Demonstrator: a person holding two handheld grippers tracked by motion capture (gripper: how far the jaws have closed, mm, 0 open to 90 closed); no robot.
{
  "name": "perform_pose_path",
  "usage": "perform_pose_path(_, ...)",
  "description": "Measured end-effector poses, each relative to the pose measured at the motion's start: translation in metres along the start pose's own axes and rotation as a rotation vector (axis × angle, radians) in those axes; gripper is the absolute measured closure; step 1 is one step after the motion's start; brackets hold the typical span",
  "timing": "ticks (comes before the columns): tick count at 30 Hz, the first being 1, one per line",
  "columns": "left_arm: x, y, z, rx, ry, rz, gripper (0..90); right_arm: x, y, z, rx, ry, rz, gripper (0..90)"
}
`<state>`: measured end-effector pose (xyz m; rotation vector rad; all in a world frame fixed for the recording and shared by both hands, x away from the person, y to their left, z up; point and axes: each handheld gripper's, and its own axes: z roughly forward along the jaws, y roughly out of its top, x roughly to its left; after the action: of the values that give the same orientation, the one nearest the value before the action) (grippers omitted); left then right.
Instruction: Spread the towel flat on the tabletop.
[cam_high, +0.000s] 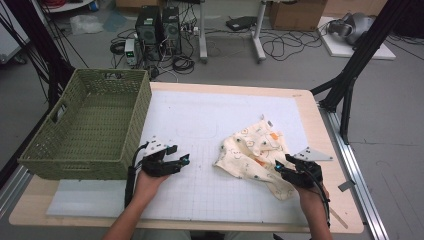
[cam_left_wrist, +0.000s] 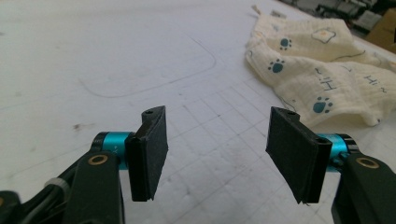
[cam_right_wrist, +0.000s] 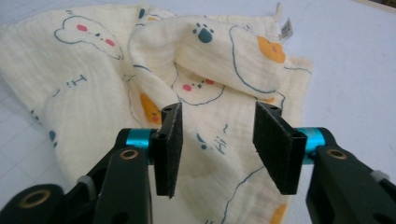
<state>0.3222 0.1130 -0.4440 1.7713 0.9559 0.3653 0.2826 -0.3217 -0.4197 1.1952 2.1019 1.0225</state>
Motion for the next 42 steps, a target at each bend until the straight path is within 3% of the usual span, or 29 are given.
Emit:
perform_pose_path(1, -0.002, 0.003, 0.005, -0.009, -0.006, 0.001, 38.8, -0.001, 0.0, 0.0, -0.003, -0.003, 0.009, 48.9)
perform_pose_path(9, -0.019, 0.035, 0.057, 0.079, -0.051, 0.026, 38.8, -0.008, -0.001, 0.002, -0.015, -0.011, 0.038, 46.9)
perform_pose_path(17, -0.048, 0.045, 0.106, 0.171, -0.115, 0.049, 36.9, -0.009, -0.003, 0.002, -0.017, -0.011, 0.04, 41.0)
perform_pose_path(23, -0.07, 0.037, 0.129, 0.257, -0.085, 0.156, 37.6, -0.012, -0.005, 0.001, -0.014, -0.017, 0.06, 40.2)
perform_pose_path(25, -0.078, 0.036, 0.13, 0.266, -0.047, 0.231, 36.7, -0.012, -0.006, 0.001, -0.014, -0.016, 0.062, 39.9)
perform_pose_path(27, -0.081, 0.036, 0.128, 0.274, -0.047, 0.249, 40.4, -0.012, -0.006, 0.001, -0.014, -0.017, 0.06, 39.1)
perform_pose_path(29, -0.085, 0.035, 0.125, 0.268, -0.079, 0.274, 54.0, -0.012, -0.006, 0.002, -0.009, -0.013, 0.064, 38.7)
perform_pose_path(30, -0.087, 0.035, 0.123, 0.275, -0.103, 0.286, 65.9, -0.012, -0.006, 0.002, -0.005, -0.012, 0.063, 38.7)
perform_pose_path(31, -0.087, 0.034, 0.121, 0.275, -0.11, 0.282, 80.6, -0.011, -0.006, 0.003, -0.006, -0.011, 0.063, 38.7)
perform_pose_path(32, -0.084, 0.035, 0.12, 0.283, -0.117, 0.263, 84.9, -0.011, -0.006, 0.003, -0.005, -0.011, 0.062, 38.7)
perform_pose_path(34, -0.076, 0.037, 0.115, 0.305, -0.097, 0.229, 85.9, -0.011, -0.006, 0.003, -0.008, -0.009, 0.064, 38.5)
perform_pose_path(38, -0.049, 0.039, 0.091, 0.299, -0.027, 0.171, 86.1, -0.01, -0.006, 0.003, -0.011, -0.007, 0.072, 37.3)
perform_pose_path(42, -0.025, 0.031, 0.062, 0.293, 0.035, 0.152, 86.1, -0.009, -0.007, 0.004, -0.003, -0.003, 0.068, 37.3)
